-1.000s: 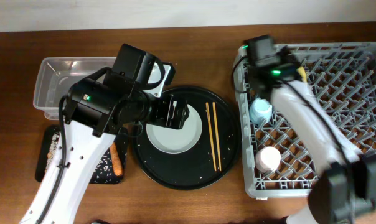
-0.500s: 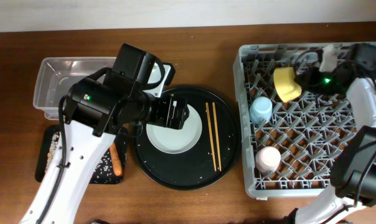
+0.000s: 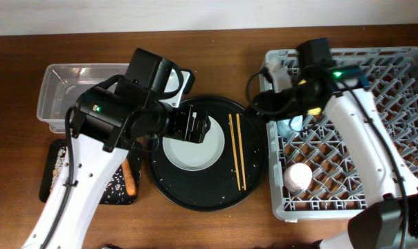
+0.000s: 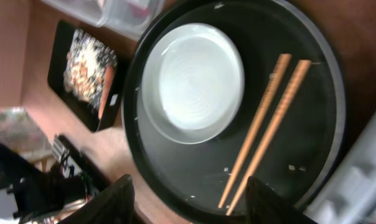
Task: Sort waste into correct bins and load items into the dishwasher rack
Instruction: 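Place the yellow bowl upside down in the rack's back row with right gripper, then reach the right gripper to the white plate rim and grasp it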
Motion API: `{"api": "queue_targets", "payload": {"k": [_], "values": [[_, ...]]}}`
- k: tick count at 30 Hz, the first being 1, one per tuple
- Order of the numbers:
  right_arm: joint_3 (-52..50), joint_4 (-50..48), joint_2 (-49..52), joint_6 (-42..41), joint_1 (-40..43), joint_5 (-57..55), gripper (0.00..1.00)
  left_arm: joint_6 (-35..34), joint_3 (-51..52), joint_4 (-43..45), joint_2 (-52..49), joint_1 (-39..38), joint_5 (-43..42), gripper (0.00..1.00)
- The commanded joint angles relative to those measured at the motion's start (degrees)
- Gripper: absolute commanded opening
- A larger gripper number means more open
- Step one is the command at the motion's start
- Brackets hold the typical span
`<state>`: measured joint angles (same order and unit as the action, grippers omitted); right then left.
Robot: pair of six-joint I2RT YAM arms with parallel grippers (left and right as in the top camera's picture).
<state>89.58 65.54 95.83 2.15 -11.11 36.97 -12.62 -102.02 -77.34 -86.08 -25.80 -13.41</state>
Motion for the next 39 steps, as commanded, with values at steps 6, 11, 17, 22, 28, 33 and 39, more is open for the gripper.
{"api": "queue_targets", "payload": {"k": [6, 11, 17, 22, 28, 33, 39], "values": [[-0.72, -3.93, 4.07, 0.07, -13.05, -6.51, 0.56, -5.81, -1.11, -3.72, 5.07, 22.01, 10.49, 0.99], [-0.87, -9.81, 9.4, -4.39, -17.2, -17.73, 0.56, -5.81, -1.09, -6.12, 5.05, 29.99, 10.45, 0.99], [-0.87, -14.08, 18.43, -4.37, -18.12, -25.62, 0.56, -5.81, -1.09, -6.12, 5.07, 29.99, 10.47, 0.99], [-0.87, -16.96, 22.82, -4.39, -18.12, -28.65, 0.56, -5.81, -1.09, -6.1, 5.05, 29.99, 10.47, 0.99], [-0.92, -17.42, 25.77, -4.61, -18.23, -27.06, 0.5, -5.81, -1.09, -6.1, 5.05, 29.99, 10.47, 0.99], [-0.92, -17.35, 26.32, -4.61, -18.23, -26.91, 0.5, -5.81, -1.09, -6.12, 5.05, 29.99, 10.47, 0.99], [-0.92, -17.38, 26.32, -4.59, -18.23, -26.91, 0.5, -5.81, -1.09, -6.12, 5.05, 29.99, 10.47, 0.99]]}}
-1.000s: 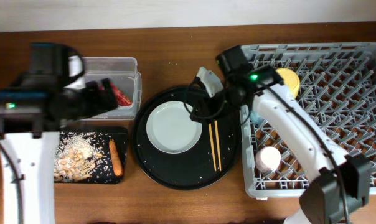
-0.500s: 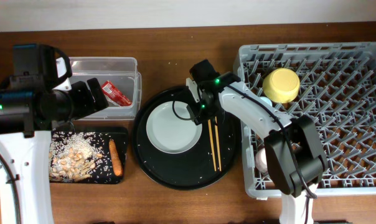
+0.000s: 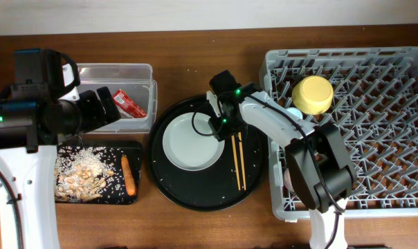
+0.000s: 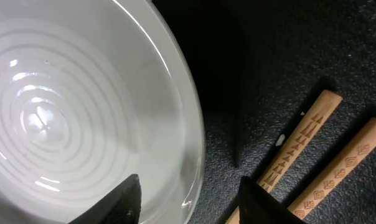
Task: Sort waste into correct bins and load items into the dishwasher rack
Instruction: 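Reach the right gripper to the white plate rim and grasp it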
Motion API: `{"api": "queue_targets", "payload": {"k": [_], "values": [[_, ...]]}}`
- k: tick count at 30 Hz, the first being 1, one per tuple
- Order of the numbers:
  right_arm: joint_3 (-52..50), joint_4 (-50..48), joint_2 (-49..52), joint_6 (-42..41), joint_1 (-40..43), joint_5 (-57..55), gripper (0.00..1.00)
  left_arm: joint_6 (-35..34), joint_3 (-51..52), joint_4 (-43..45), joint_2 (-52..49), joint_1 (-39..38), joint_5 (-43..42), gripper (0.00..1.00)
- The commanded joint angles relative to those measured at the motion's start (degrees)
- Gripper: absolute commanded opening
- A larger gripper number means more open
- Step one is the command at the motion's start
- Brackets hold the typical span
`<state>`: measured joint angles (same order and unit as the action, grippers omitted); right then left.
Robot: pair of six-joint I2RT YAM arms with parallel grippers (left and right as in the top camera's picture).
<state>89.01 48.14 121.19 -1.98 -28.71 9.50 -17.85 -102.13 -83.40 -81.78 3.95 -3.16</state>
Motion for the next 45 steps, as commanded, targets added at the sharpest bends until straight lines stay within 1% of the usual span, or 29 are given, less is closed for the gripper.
{"api": "queue_targets", "payload": {"k": [1, 14, 15, 16, 17, 21, 23, 32, 33, 35, 37, 45], "values": [[-0.35, 0.04, 0.98, -0.46, -0.63, 0.57, 0.5, -0.59, -0.98, -0.04, 0.74, 0.24, 0.22, 0.99], [-0.35, 1.27, 0.96, -0.46, -0.63, 0.57, 0.5, -0.59, -0.98, -0.04, 0.74, 0.24, 0.22, 0.99], [-0.35, 1.18, 0.96, -0.48, -0.63, 0.59, 0.46, -0.59, -0.98, -0.04, 0.76, 0.24, 0.22, 0.99], [-0.35, 1.14, 0.96, -0.48, -0.63, 0.59, 0.33, -0.59, -0.98, -0.07, 0.74, 0.24, 0.22, 0.99], [-0.35, 1.25, 0.96, -0.48, -0.63, 0.59, 0.15, -0.59, -0.98, -0.07, 0.74, 0.24, 0.2, 0.99], [-0.35, 0.87, 1.03, -0.57, -0.63, 0.57, 0.16, -0.59, -0.98, -0.07, 0.74, 0.26, 0.22, 0.99], [-0.35, 0.87, 1.03, -2.89, -0.66, 0.55, 0.17, -0.59, -0.98, -0.07, 0.74, 0.24, 0.22, 0.99], [-2.71, -0.31, 1.03, -3.02, -0.63, 0.59, 0.16, -0.59, -0.98, -0.07, 0.74, 0.2, 0.2, 0.99], [-2.69, -0.48, 1.01, -3.02, -0.63, 0.61, 0.15, -0.59, -0.98, -0.07, 0.74, 0.2, 0.2, 0.99], [-2.03, -0.42, 0.98, -3.02, -0.63, 3.04, 0.04, -0.59, -0.98, -0.07, 0.74, 0.2, 0.2, 0.99], [-1.05, -0.37, 0.76, -3.02, -0.52, 4.98, 0.04, -0.59, -0.98, -0.04, 0.74, 0.2, 0.2, 0.99], [-0.72, 1.38, 0.81, -3.02, -0.52, 4.87, 0.06, -0.59, -0.98, -0.07, 0.76, 0.2, 0.2, 0.99]]}}
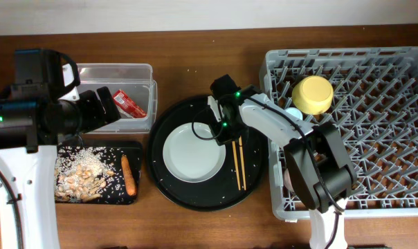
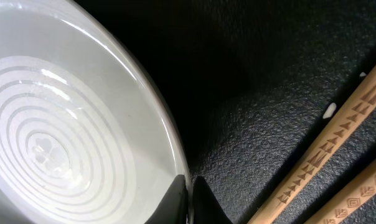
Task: Sort waste into correct bins and load items into the dishwasher rack
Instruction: 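Reach the right gripper to the white plate rim and grasp it, then carry the white plate to the rack and stand it upright with right gripper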
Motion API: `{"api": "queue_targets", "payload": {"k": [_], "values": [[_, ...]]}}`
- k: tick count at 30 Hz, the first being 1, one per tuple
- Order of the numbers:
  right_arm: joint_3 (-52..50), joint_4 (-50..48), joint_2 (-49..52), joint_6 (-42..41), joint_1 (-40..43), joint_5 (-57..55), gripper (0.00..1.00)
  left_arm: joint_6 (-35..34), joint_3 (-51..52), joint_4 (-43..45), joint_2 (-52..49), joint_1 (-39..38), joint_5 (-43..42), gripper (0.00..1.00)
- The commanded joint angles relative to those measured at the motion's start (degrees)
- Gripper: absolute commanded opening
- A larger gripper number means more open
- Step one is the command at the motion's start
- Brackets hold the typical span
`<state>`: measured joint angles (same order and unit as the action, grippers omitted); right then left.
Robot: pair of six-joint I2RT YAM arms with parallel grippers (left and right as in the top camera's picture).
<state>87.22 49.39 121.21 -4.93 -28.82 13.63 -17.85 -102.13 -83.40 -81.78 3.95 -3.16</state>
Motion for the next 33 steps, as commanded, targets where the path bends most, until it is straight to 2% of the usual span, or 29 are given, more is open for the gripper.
{"api": "queue_targets", "payload": {"k": [1, 5, 6, 8, 10, 11, 14, 16, 19, 21, 24, 26, 27, 30, 33], "values": [[1.07, 0.09, 0.79, -0.07, -0.44, 0.74, 0.06, -0.59, -0.98, -0.07, 0.76, 0.2, 0.2, 0.99], [1.07, 0.28, 0.81, -0.07, -0.46, 0.74, 0.06, -0.59, -0.98, -0.07, 0.76, 0.2, 0.2, 0.99], [1.07, 0.26, 0.94, -0.07, -0.46, 0.74, 0.1, -0.59, -0.98, -0.07, 0.76, 0.2, 0.2, 0.99], [0.07, -0.39, 1.03, -0.07, -0.48, 0.74, 0.11, -0.61, -0.98, -0.07, 0.76, 0.2, 0.2, 0.99], [-2.51, -3.43, 1.03, -0.07, -0.48, 0.76, 0.11, -0.59, -0.98, -0.07, 0.74, 0.2, 0.2, 0.99], [-2.69, -3.54, 1.03, -0.07, -0.46, 0.79, 0.05, -0.59, -0.98, -0.04, 0.76, 0.2, 0.2, 0.99], [-2.49, -3.26, 0.66, -0.07, -0.39, 1.03, 0.04, -0.59, -0.98, -0.07, 0.74, 0.2, 0.2, 0.99], [0.94, -1.14, -1.53, -0.04, 0.04, 0.96, 0.04, -0.59, -0.98, -0.07, 0.74, 0.2, 0.2, 0.99], [13.4, 7.19, -8.37, 0.24, 2.84, 0.7, 0.04, -0.59, -1.01, -0.07, 0.74, 0.2, 0.2, 0.99], [18.58, 12.92, -11.19, 4.24, 5.2, -0.17, 0.04, -0.59, -0.98, -0.04, 0.76, 0.2, 0.2, 0.99], [24.81, 20.48, -15.85, 6.25, 10.51, -12.07, 0.04, -0.59, -0.98, -0.07, 0.76, 0.2, 0.2, 0.99], [26.34, 21.79, -18.95, 6.19, 13.68, -22.21, 0.04, -0.59, -0.98, -0.07, 0.74, 0.2, 0.2, 0.99], [26.34, 21.77, -21.4, 5.75, 15.89, -33.11, 0.04, -0.59, -0.98, -0.04, 0.76, 0.2, 0.2, 0.99], [26.34, 21.79, -25.66, -2.58, 19.23, -61.64, 0.04, -0.59, -0.98, -0.07, 0.74, 0.2, 0.2, 0.99], [25.7, 21.99, -25.62, -3.13, 21.35, -74.64, 0.04, -0.59, -0.98, -0.07, 0.76, 0.2, 0.2, 0.99]]}}
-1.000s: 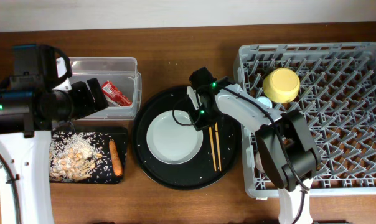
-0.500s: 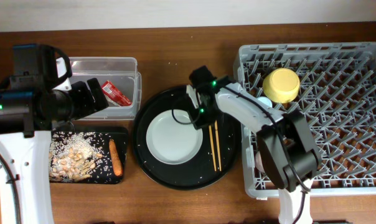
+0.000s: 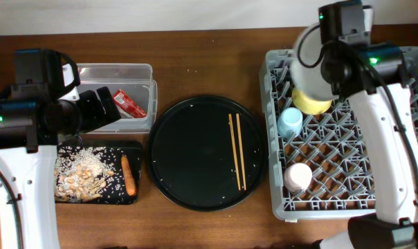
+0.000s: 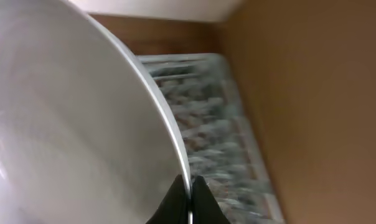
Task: Sort waste into correct bins and load items into the dishwasher rack
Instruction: 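Carry the white plate to the rack and stand it upright with right gripper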
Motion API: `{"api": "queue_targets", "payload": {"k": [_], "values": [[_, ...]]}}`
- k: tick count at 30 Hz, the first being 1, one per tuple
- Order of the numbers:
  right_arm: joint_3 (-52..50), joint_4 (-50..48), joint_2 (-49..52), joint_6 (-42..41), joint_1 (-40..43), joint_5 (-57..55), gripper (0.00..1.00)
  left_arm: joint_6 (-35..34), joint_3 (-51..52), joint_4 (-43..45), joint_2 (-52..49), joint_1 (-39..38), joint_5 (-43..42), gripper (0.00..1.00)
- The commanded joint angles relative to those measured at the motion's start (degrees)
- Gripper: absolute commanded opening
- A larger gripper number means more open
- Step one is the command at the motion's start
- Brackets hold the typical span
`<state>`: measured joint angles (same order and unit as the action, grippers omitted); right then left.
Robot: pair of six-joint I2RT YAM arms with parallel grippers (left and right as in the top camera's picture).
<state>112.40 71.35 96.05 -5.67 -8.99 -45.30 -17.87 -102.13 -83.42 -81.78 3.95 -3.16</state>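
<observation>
My right gripper (image 4: 189, 188) is shut on the rim of a white plate (image 4: 76, 130), held tilted above the back left of the grey dishwasher rack (image 3: 396, 138). From overhead, the plate (image 3: 311, 61) partly covers a yellow cup (image 3: 313, 105). A light blue cup (image 3: 289, 122) and a white cup (image 3: 297, 176) stand in the rack. Two wooden chopsticks (image 3: 237, 152) lie on the round black tray (image 3: 188, 152). My left gripper (image 3: 106, 108) hangs by the clear bin (image 3: 136, 72), which holds a red wrapper (image 3: 129, 104); its jaws are not discernible.
A black board (image 3: 119, 197) with food scraps (image 3: 81, 173) and a carrot (image 3: 129, 176) lies at the front left. The rack's tines fill the right side of the table. Bare wood shows between the bin and the rack.
The right gripper was shut on the plate's rim down on the black tray; it now holds the plate over the rack's back left. The left arm has not moved.
First the left arm reached over the plate on the tray and the open right gripper hovered at the rack's left edge. Then the left arm was back by the bin and the right gripper stood open at the plate's rim. It shut on the rim; now the plate is above the rack.
</observation>
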Motion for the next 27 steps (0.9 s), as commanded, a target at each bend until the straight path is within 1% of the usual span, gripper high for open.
{"api": "queue_targets", "payload": {"k": [1, 2, 4, 5, 7, 8, 11, 12, 13, 15, 17, 19, 24, 27], "values": [[-0.17, -0.02, -0.09, -2.45, 2.82, -18.34, 0.04, -0.57, -0.98, -0.04, 0.74, 0.2, 0.2, 0.99], [-1.79, -0.2, 0.33, -4.22, 5.31, -21.7, 0.04, -0.57, -0.98, -0.04, 0.74, 0.2, 0.2, 0.99], [-3.91, -0.28, 0.37, -6.95, 9.4, -21.79, 0.04, -0.57, -0.98, -0.04, 0.74, 0.2, 0.2, 0.99], [-4.94, -1.07, 0.44, -7.06, 11.39, -21.27, 0.04, -0.57, -0.98, -0.04, 0.74, 0.2, 0.2, 0.99], [-7.32, -2.82, 0.46, -7.06, 15.37, -14.84, 0.04, -0.57, -0.98, -0.02, 0.74, 0.2, 0.2, 0.99], [-8.55, -4.02, 0.46, -7.04, 16.55, -13.38, 0.04, -0.57, -0.98, -0.04, 0.74, 0.2, 0.2, 0.99], [-12.33, -7.89, 0.81, -5.11, 17.07, -11.21, 0.04, -0.57, -0.98, -0.04, 0.74, 0.2, 0.2, 0.99], [-13.57, -10.03, 0.98, -3.8, 17.07, -11.21, 0.04, -0.57, -0.98, -0.04, 0.74, 0.2, 0.2, 0.99], [-15.54, -14.58, 1.03, 1.27, 17.05, -11.19, 0.04, -0.57, -0.98, -0.04, 0.74, 0.2, 0.2, 0.99], [-18.05, -20.0, 1.07, 7.48, 17.07, -9.86, 0.04, -0.57, -1.01, -0.04, 0.74, 0.2, 0.2, 0.99], [-21.14, -27.96, 1.09, 17.75, 17.05, -4.63, 0.04, -0.57, -0.98, -0.04, 0.74, 0.2, 0.2, 0.99], [-23.23, -34.53, 1.09, 27.19, 17.05, -4.42, 0.04, -0.57, -0.98, -0.04, 0.74, 0.2, 0.2, 0.99], [-23.71, -33.79, 1.2, 27.74, 17.05, -1.14, 0.04, -0.57, -0.98, -0.04, 0.74, 0.2, 0.2, 0.99], [-23.74, -29.18, 1.46, 27.74, 16.72, 3.56, 0.04, -0.57, -0.98, -0.04, 0.74, 0.2, 0.2, 0.99]]}}
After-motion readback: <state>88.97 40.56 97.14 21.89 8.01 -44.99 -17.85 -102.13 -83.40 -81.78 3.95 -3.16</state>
